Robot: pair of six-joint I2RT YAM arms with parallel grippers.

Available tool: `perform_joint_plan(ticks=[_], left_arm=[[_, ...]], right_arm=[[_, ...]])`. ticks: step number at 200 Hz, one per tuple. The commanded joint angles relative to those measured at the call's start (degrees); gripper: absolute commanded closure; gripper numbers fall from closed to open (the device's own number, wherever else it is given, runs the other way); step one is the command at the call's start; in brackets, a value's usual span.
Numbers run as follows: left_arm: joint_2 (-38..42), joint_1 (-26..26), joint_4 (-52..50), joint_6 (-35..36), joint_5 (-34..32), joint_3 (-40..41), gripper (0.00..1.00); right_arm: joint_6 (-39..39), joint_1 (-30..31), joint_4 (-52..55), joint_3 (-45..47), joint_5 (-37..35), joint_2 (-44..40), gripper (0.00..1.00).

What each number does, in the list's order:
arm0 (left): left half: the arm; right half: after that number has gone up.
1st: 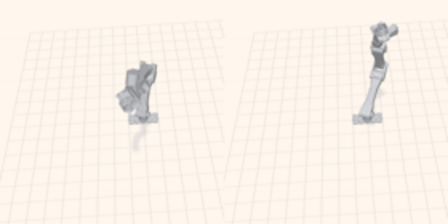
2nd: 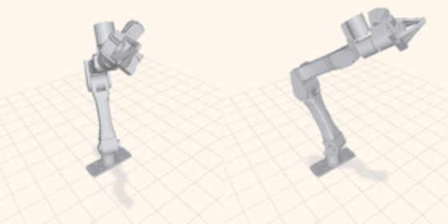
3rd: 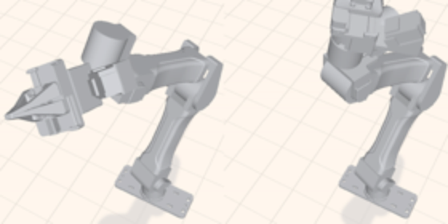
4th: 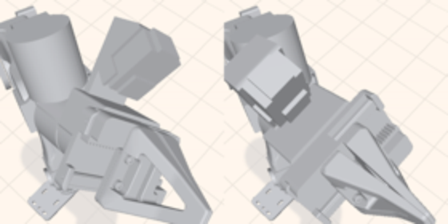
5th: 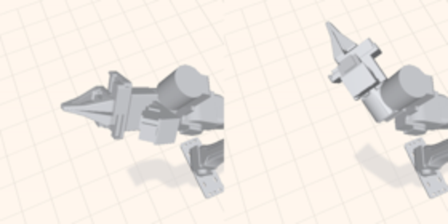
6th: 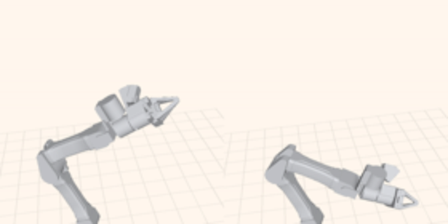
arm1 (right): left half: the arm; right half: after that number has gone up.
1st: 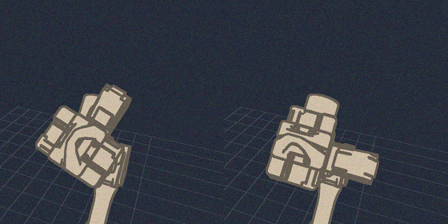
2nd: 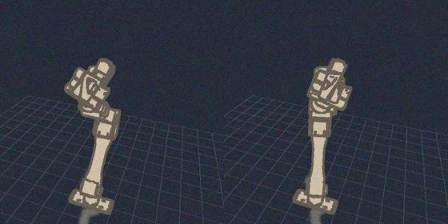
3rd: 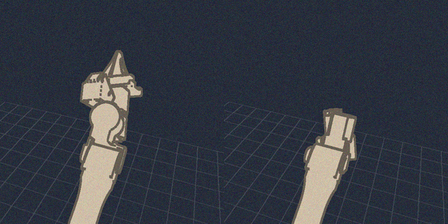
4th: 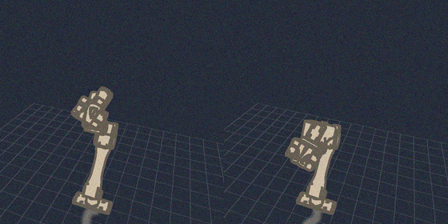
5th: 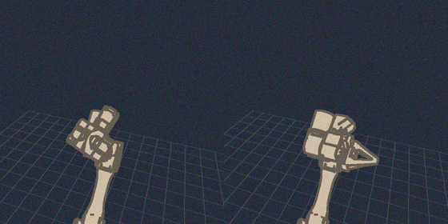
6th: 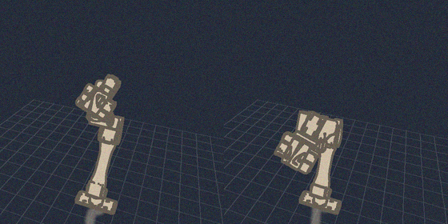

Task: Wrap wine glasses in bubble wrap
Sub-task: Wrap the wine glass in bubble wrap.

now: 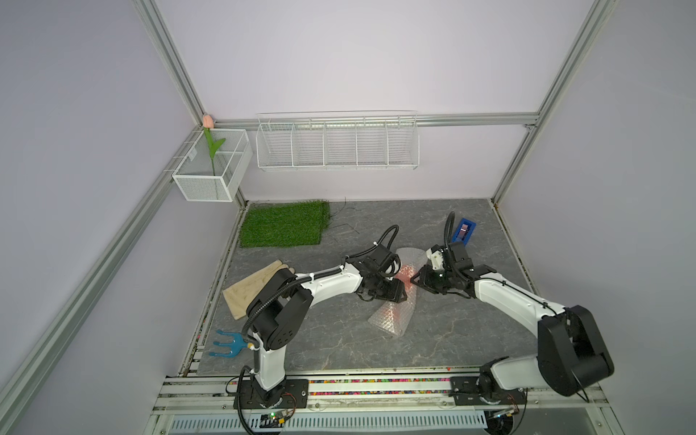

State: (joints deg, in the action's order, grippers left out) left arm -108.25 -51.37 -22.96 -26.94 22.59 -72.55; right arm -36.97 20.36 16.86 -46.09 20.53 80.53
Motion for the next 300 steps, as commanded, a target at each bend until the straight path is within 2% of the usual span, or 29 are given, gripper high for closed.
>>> perform_joint_plan(ticks=[1,71,96,135,155,179,217,300], left_arm=[[-1.2,0.1,0.6,-0.4,0.6,-1.2,0.41],[-1.4,0.3,0.9,-1.2,0.5,-1.2,0.34],[-1.4,0.3,1.1,-1.3,0.6,-1.0,0.34],[-1.3,0.2,1.3,-1.5,0.7,-0.7,0.33],[-1.6,0.2,0.7,-1.5,0.2,-1.0,0.32],[-1.3,0.2,1.8,-1.4,0.5,-0.4,0.24],[0.1,0.2,4.6,-0.7,2.5,1.4,0.18],[-0.2,0.1,4.8,-1.2,2.5,1.6,0.08]], right_arm=[[1.2,0.4,1.8,-0.9,-0.5,-1.5,0.69],[1.2,0.4,1.4,0.1,-1.1,-1.5,0.69],[1.0,0.3,0.8,0.6,-1.0,-1.6,0.84],[0.8,0.4,0.4,0.7,-0.3,-1.4,0.93],[0.6,0.3,0.9,0.3,-0.2,-2.1,0.93],[0.5,0.4,1.9,-0.2,-0.1,-3.8,0.93],[0.3,0.4,2.3,-0.8,0.6,-5.3,0.93],[-3.2,1.8,-2.2,0.1,1.9,-1.8,0.93]])
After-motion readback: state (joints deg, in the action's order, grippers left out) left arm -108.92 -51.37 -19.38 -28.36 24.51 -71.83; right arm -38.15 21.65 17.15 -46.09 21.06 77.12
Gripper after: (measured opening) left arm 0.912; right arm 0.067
